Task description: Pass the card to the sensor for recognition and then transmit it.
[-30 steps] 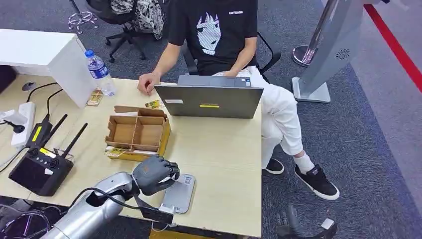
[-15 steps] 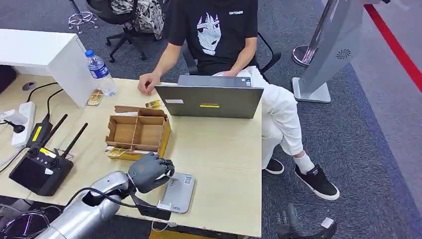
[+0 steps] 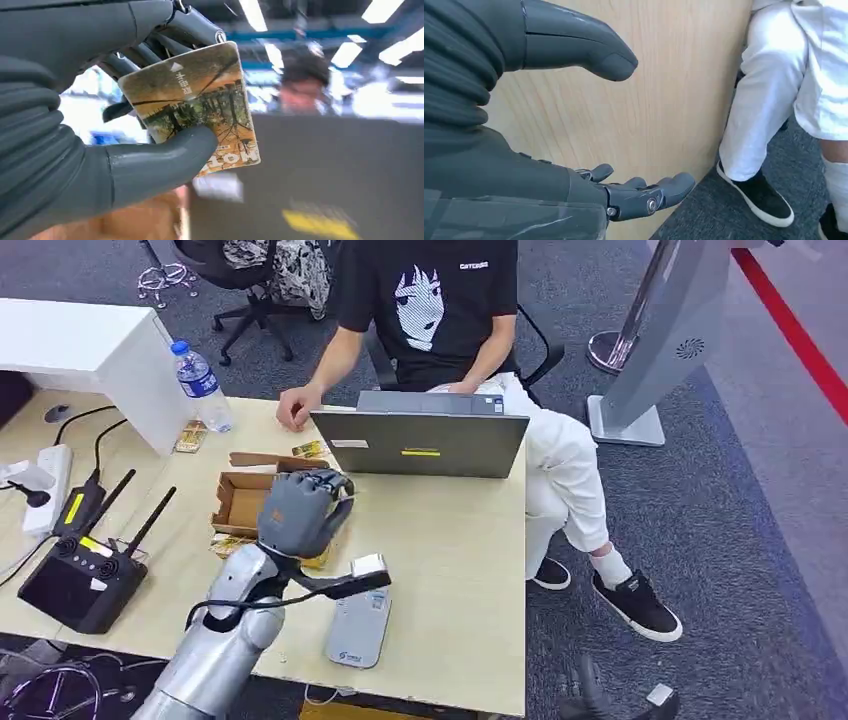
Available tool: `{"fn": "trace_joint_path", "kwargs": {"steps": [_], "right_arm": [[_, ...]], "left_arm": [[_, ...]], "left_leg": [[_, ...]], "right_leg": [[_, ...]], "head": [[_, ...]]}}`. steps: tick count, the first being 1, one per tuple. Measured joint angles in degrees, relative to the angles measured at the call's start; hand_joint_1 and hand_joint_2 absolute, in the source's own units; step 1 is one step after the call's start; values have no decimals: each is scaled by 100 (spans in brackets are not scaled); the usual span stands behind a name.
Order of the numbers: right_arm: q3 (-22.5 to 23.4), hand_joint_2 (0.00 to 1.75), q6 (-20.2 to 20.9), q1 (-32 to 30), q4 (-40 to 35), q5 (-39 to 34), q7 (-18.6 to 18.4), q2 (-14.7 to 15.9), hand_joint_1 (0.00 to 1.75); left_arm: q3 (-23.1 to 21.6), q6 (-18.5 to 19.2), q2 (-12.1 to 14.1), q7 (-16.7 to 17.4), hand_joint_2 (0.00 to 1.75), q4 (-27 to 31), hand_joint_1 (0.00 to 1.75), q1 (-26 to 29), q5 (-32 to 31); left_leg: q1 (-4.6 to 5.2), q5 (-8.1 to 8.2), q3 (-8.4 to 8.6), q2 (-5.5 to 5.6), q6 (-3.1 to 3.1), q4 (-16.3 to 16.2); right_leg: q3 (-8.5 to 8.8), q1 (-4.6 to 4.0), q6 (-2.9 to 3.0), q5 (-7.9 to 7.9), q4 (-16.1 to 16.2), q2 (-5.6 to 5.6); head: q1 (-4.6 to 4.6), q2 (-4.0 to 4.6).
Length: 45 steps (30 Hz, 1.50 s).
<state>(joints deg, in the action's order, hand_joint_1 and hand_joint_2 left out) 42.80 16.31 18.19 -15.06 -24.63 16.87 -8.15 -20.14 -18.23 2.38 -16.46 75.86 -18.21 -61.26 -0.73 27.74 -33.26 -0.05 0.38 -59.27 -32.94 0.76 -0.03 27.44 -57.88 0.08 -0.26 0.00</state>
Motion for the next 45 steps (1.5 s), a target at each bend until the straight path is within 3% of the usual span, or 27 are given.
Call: {"fn": "trace_joint_path", "kwargs": {"steps": [3,5,11,17,21,25,26,27,29,36,45], "right_arm": [[7,175,-9,-2,9,63,0,0,0],[11,175,-13,-2,13,98,-2,-9,0],[15,175,-17,1,20,175,-37,-42,0],[15,175,-18,2,24,186,-48,-48,0],[15,175,-17,3,24,188,-50,-48,0],[17,175,-17,4,26,190,-50,-50,0],[17,175,-17,5,28,190,-50,-52,0],[17,175,-17,4,31,190,-52,-57,0],[17,175,-15,5,31,190,-55,-61,0],[17,175,-15,10,33,199,-68,-63,0],[44,175,-7,16,33,197,-103,-68,0]], "left_arm": [[675,24,-164,18,175,70,162,-139,-119],[1082,35,-223,11,175,75,157,-259,-180],[1941,111,-265,-92,175,9,161,-493,-134],[2301,90,-313,-210,175,-102,154,-511,-182],[2384,90,-363,-218,175,-175,162,-521,-213],[2456,107,-418,-273,175,-214,155,-527,-193],[2476,118,-435,-291,175,-225,148,-532,-182],[2484,144,-444,-306,175,-234,84,-533,-162],[2502,177,-464,-341,175,-260,0,-533,-158],[2567,212,-520,-479,175,-319,0,-532,-97],[2418,594,-494,-1169,175,-332,0,-188,397]], "left_leg": [[-4,-5,0,0,7,2],[-4,-6,0,0,10,2],[-3,-7,0,0,10,2],[0,-7,-2,0,9,2],[1,-7,-3,1,9,2],[1,-7,-2,1,9,2],[1,-7,-1,1,9,2],[0,-7,-1,1,9,2],[0,-7,-1,1,9,2],[0,-7,-3,1,8,2],[1,-6,-3,1,8,2]], "right_leg": [[-2,-3,1,0,-5,1],[-3,-3,2,0,-8,1],[-3,-5,2,-1,-8,2],[-3,-3,1,-1,-5,1],[-3,-2,1,-1,-5,1],[-3,-3,1,-1,-5,1],[-3,-3,1,-1,-6,1],[-3,-3,1,-1,-6,1],[-3,-3,1,-1,-6,1],[-3,-3,1,-1,-6,1],[-3,-2,1,0,-5,1]], "head": [[0,0],[0,0],[0,0],[0,0],[0,0],[2,0],[-2,0],[0,0],[0,0],[0,0],[0,0]]}}
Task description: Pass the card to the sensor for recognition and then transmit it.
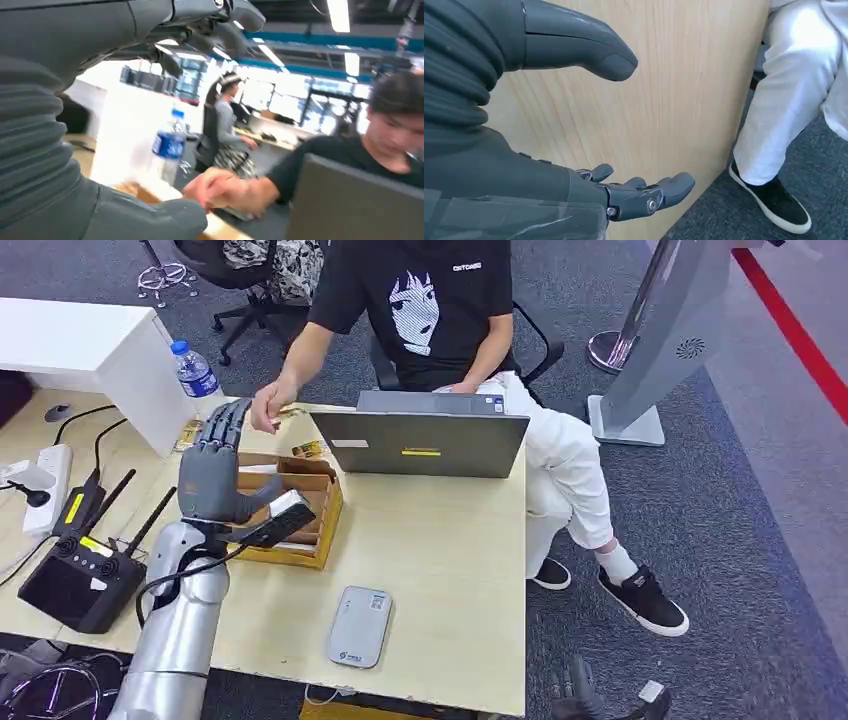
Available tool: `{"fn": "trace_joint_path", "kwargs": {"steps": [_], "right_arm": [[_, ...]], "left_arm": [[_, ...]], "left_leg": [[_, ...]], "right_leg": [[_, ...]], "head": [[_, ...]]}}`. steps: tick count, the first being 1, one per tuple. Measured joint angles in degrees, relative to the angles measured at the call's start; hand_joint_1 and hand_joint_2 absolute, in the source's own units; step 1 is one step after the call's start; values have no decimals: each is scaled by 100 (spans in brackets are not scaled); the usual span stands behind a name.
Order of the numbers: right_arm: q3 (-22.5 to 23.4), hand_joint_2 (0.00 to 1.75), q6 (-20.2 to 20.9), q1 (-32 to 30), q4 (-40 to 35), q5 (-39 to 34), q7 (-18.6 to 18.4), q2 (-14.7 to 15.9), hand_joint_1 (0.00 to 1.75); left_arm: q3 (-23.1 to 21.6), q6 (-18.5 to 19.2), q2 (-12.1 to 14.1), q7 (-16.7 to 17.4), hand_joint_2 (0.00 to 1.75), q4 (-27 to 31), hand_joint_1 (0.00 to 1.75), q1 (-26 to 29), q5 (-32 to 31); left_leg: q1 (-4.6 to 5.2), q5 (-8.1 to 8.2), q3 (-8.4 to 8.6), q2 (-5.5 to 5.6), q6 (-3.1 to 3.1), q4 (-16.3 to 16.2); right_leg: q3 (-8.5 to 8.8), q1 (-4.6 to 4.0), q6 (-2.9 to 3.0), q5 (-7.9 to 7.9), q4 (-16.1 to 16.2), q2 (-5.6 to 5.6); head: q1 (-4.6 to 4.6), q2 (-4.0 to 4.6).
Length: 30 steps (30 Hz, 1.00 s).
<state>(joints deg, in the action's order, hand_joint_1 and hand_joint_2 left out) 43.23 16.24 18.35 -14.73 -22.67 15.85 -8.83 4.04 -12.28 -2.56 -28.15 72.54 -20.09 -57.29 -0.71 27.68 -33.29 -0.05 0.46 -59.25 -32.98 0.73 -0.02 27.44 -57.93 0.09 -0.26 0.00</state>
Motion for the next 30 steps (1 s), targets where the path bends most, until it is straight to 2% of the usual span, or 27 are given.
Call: {"fn": "trace_joint_path", "kwargs": {"steps": [9,12,16,21,30], "right_arm": [[35,175,13,1,0,-17,-7,2,0],[50,175,20,2,0,-48,-28,2,0],[74,175,33,1,0,-120,-26,33,0],[131,175,33,1,0,-118,2,59,0],[192,175,57,-7,0,-138,46,63,0]], "left_arm": [[-669,72,258,-77,175,0,0,610,66],[-984,199,538,-64,175,0,0,794,37],[-1377,94,989,96,175,0,0,1179,-50],[-1486,-50,1325,388,175,0,0,1323,-194],[-1495,-179,1515,566,175,50,0,1394,-299]], "left_leg": [[-1,0,-1,0,1,1],[-1,1,0,-5,1,2],[-1,1,-1,-9,1,2],[-2,1,-4,-7,1,2],[-1,0,-4,-6,1,2]], "right_leg": [[-2,0,0,0,0,0],[-2,0,0,0,-1,3],[-8,-1,1,1,-1,9],[-9,-1,1,1,-1,7],[-8,0,0,0,-1,7]], "head": [[0,0],[0,0],[-2,0],[0,0],[0,0]]}}
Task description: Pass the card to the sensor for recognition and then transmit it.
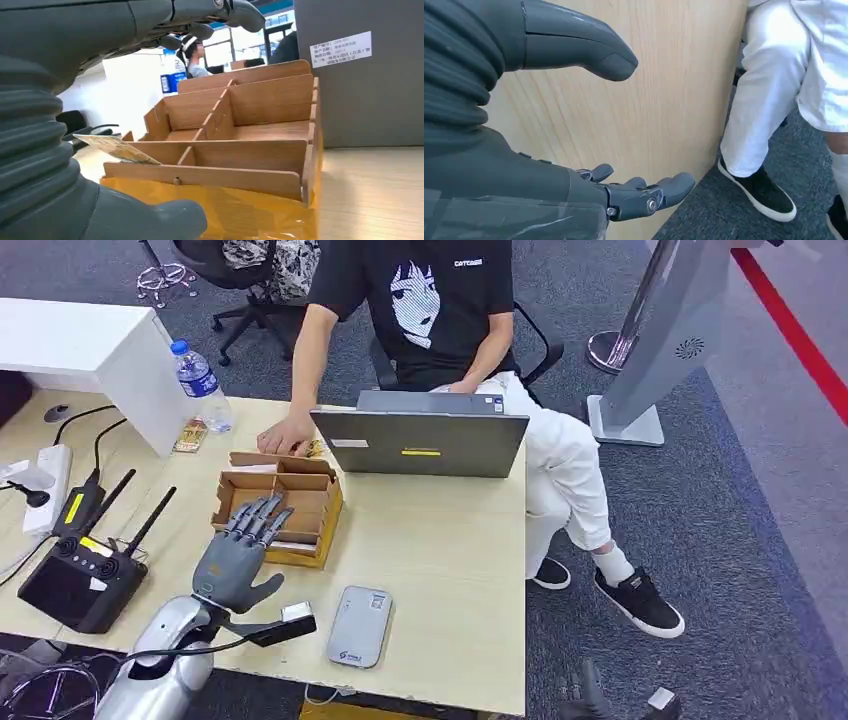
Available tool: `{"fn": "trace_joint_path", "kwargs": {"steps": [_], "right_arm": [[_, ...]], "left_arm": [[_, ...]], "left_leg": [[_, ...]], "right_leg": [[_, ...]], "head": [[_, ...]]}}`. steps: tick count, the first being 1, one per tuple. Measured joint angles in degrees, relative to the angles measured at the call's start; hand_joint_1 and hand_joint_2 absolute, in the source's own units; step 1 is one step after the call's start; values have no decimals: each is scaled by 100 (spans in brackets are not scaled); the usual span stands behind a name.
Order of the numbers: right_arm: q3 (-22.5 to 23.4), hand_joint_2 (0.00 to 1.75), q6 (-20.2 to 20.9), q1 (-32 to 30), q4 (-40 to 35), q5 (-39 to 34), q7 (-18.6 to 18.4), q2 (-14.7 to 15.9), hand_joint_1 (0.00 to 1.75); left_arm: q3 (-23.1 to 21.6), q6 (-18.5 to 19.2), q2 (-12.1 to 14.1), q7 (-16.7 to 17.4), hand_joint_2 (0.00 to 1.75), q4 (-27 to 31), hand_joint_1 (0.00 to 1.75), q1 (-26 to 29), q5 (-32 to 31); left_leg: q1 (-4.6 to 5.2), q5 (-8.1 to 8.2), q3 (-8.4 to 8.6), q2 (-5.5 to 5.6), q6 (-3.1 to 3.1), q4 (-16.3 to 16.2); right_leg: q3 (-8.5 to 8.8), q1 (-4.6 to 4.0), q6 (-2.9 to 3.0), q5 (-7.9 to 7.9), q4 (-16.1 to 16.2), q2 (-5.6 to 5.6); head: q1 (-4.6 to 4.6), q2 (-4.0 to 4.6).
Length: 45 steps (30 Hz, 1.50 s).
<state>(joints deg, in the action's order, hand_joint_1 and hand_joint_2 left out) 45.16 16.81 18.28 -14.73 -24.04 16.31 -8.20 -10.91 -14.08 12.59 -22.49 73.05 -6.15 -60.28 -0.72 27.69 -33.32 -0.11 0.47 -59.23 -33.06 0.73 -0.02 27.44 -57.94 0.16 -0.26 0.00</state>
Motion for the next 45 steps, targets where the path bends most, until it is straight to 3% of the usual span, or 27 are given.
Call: {"fn": "trace_joint_path", "kwargs": {"steps": [11,18,45], "right_arm": [[15,175,35,-18,0,-7,7,28,0],[28,175,46,-43,0,-33,15,37,0],[111,175,57,-47,0,-50,13,46,0]], "left_arm": [[72,-33,122,31,175,124,0,150,-13],[332,-78,125,227,175,124,0,174,-166],[691,-85,107,210,175,120,0,190,-195]], "left_leg": [[-1,0,-1,1,0,1],[-1,0,-1,0,0,1],[-1,0,-1,1,0,1]], "right_leg": [[-1,-1,0,0,0,0],[-1,-1,0,0,0,0],[-1,-1,0,0,0,-1]], "head": [[0,0],[0,0],[0,0]]}}
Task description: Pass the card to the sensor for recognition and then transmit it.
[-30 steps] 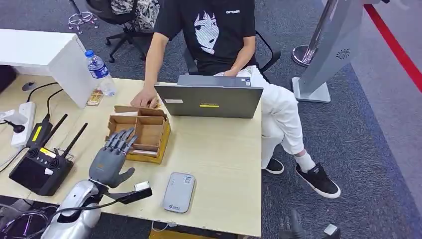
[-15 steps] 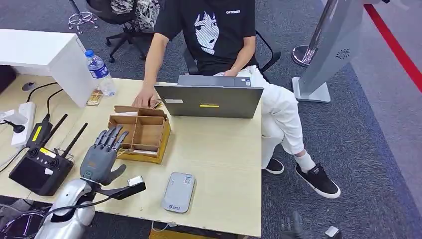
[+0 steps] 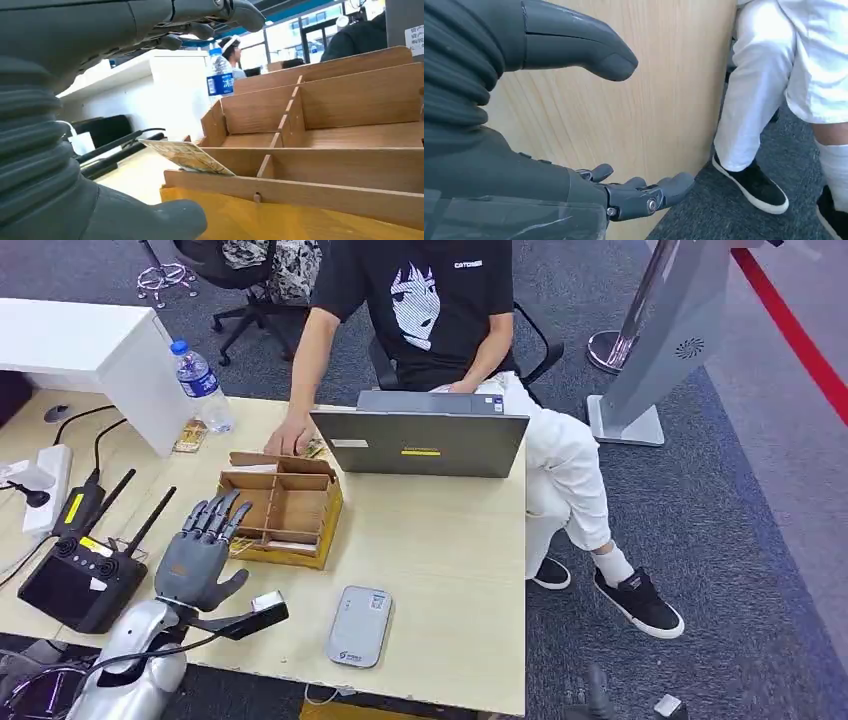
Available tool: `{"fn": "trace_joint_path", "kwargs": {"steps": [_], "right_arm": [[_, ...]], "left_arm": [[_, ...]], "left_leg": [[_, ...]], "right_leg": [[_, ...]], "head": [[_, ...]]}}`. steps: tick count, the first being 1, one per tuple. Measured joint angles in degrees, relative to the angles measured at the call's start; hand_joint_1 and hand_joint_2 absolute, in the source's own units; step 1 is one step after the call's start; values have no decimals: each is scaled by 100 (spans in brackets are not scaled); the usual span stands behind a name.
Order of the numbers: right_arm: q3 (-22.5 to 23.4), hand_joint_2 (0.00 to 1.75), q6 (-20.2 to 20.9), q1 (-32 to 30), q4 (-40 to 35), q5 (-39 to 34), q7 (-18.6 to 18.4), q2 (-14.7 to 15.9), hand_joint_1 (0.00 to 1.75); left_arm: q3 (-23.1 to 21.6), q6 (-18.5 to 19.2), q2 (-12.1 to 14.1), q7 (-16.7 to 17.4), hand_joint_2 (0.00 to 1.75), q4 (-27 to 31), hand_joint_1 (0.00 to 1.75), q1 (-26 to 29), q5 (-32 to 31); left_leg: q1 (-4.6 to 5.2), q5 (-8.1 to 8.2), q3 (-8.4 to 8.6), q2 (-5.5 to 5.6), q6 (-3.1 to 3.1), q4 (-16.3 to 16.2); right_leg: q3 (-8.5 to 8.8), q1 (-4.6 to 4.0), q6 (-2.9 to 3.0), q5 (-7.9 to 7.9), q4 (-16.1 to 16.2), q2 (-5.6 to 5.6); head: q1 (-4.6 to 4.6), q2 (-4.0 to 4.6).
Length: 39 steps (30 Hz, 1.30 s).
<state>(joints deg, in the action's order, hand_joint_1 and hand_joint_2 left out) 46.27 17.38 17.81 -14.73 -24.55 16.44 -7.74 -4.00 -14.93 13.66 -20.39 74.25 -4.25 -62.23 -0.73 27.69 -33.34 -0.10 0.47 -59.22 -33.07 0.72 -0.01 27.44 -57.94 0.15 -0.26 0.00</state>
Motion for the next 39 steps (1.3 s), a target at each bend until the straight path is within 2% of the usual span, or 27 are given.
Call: {"fn": "trace_joint_path", "kwargs": {"steps": [2,5,8,18,19,20,24,28,34,35,37,39], "right_arm": [[0,175,0,-4,0,0,2,0,0],[4,175,9,-26,0,-18,44,2,0],[7,175,13,-34,0,-20,57,2,0],[17,175,13,-60,0,-15,57,9,0],[22,175,13,-62,0,-15,57,9,0],[24,175,13,-62,0,-15,57,9,0],[31,175,13,-65,0,-7,57,9,0],[35,175,13,-64,0,-4,57,9,0],[37,175,13,-65,0,20,55,11,0],[37,175,11,-64,0,39,50,11,0],[37,175,11,-65,0,61,50,11,0],[37,175,9,-65,0,85,50,11,0]], "left_arm": [[13,-13,-4,87,175,0,0,-1,-104],[103,-83,-20,509,175,-61,0,-57,-631],[155,-122,-59,697,175,-192,0,-184,-889],[199,-136,-179,774,175,-477,0,-396,-1099],[199,-136,-190,776,175,-490,80,-409,-1104],[203,-133,-197,776,175,-505,175,-418,-1108],[225,-127,-203,713,175,-542,175,-422,-1091],[245,-127,-203,684,175,-562,162,-421,-1064],[249,-133,-208,630,175,-601,168,-426,-1032],[249,-146,-208,582,175,-603,175,-425,-1008],[249,-273,-218,440,175,-603,175,-425,-916],[254,-547,-258,157,175,-553,175,-421,-648]], "left_leg": [[0,0,0,0,0,0],[0,0,0,0,0,0],[0,0,0,1,0,0],[0,0,-1,0,0,0],[0,0,-1,0,0,0],[0,0,-1,0,0,0],[0,0,-1,-1,0,0],[0,0,-1,0,0,0],[0,0,-1,0,0,0],[0,0,-1,0,0,0],[0,0,-1,0,0,-1],[0,0,-1,0,0,-1]], "right_leg": [[0,0,0,0,0,0],[-2,0,0,0,0,0],[-1,0,0,0,0,-1],[-2,0,0,0,0,0],[-2,0,0,0,0,0],[-2,0,0,0,0,0],[-2,0,0,0,0,1],[-2,0,0,0,0,0],[-2,0,0,0,0,0],[-2,0,0,0,0,0],[-2,0,0,0,0,0],[-3,0,0,0,0,0]], "head": [[0,0],[0,0],[-2,0],[0,0],[0,0],[0,0],[0,0],[0,0],[0,0],[0,0],[0,0],[0,0]]}}
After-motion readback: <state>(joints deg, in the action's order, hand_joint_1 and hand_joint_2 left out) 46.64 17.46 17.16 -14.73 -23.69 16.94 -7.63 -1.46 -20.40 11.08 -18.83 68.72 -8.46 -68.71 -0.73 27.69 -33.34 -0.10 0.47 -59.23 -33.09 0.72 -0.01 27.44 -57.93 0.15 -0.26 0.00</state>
